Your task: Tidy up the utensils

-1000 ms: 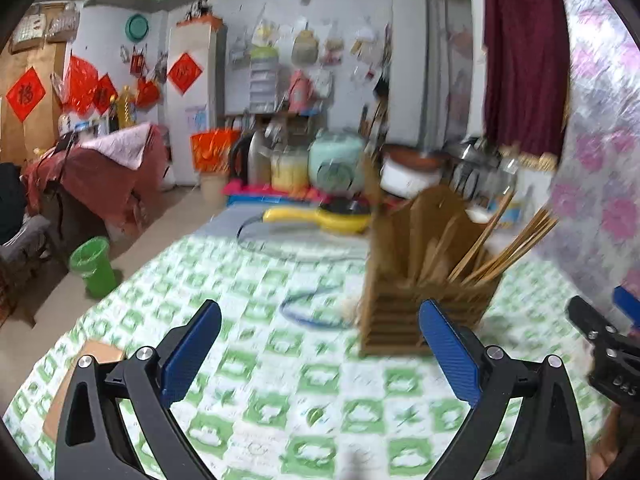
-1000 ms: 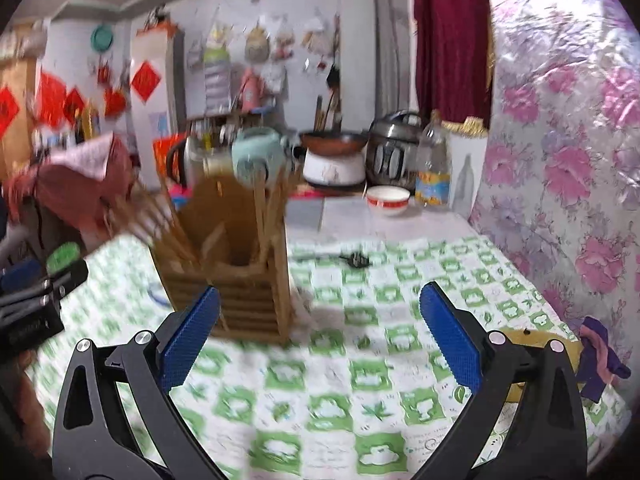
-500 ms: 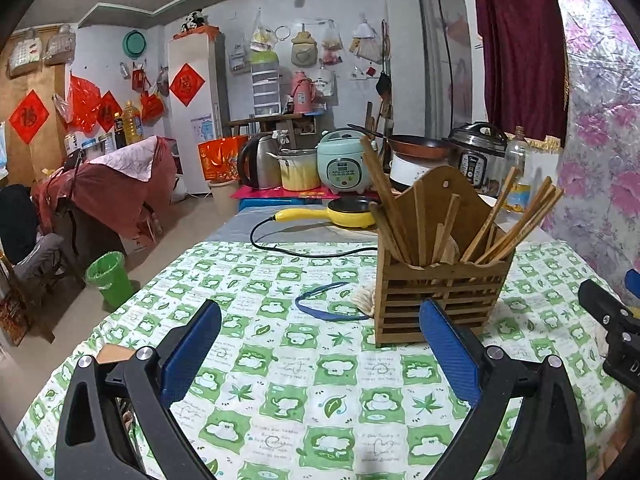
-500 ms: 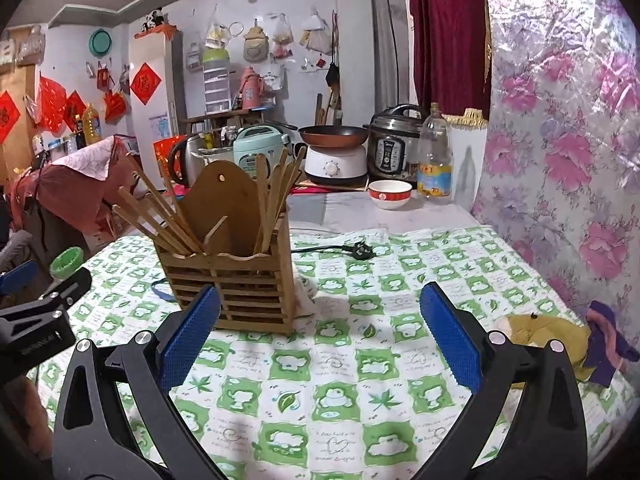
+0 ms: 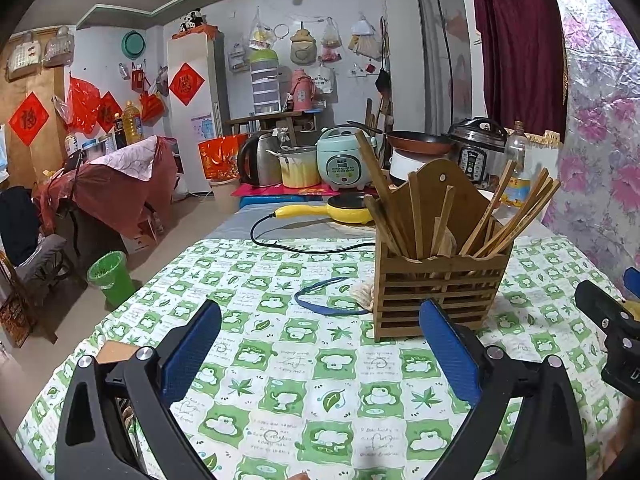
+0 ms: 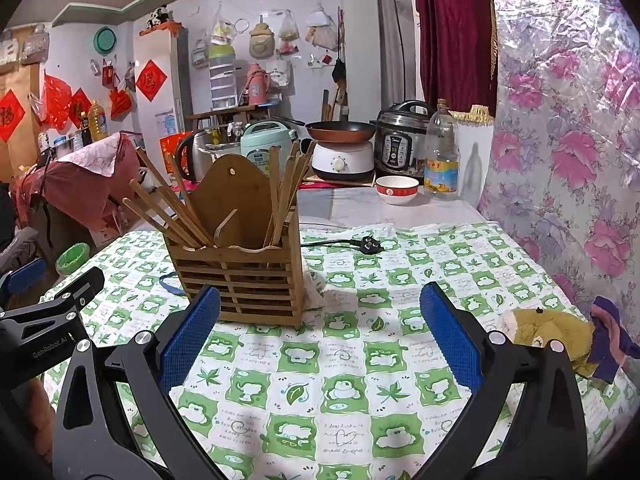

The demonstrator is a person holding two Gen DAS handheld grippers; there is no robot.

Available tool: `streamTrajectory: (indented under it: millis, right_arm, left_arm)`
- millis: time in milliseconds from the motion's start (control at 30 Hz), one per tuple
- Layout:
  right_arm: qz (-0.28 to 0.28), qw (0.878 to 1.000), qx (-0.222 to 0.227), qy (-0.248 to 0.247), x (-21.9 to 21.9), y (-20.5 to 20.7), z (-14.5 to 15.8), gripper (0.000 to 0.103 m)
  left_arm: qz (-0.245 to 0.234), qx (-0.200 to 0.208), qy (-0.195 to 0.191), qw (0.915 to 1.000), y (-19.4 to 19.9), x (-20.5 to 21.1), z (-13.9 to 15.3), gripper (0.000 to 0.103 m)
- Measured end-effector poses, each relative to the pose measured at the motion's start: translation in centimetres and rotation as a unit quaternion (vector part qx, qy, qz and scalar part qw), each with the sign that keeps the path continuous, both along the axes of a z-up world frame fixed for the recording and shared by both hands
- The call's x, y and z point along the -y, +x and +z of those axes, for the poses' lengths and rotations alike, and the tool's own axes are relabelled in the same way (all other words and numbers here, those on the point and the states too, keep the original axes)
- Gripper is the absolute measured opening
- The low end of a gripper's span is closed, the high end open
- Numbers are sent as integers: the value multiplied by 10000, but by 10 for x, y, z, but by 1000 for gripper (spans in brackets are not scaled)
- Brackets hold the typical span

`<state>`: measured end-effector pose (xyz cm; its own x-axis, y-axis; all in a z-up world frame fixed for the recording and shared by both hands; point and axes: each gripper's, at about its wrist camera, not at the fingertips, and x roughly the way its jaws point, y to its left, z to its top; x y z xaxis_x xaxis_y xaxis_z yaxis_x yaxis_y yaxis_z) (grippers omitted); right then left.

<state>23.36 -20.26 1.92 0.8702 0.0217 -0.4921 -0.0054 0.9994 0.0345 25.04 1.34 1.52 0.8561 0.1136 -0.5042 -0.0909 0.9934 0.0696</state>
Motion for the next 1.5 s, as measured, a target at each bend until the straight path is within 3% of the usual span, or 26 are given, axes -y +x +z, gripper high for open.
streamTrajectory:
  millis: [1500]
  right_arm:
    - [-3, 10000, -55, -5, -2, 0, -1, 97]
  left_arm:
    - [19, 13, 104, 9999, -4, -1, 0, 97]
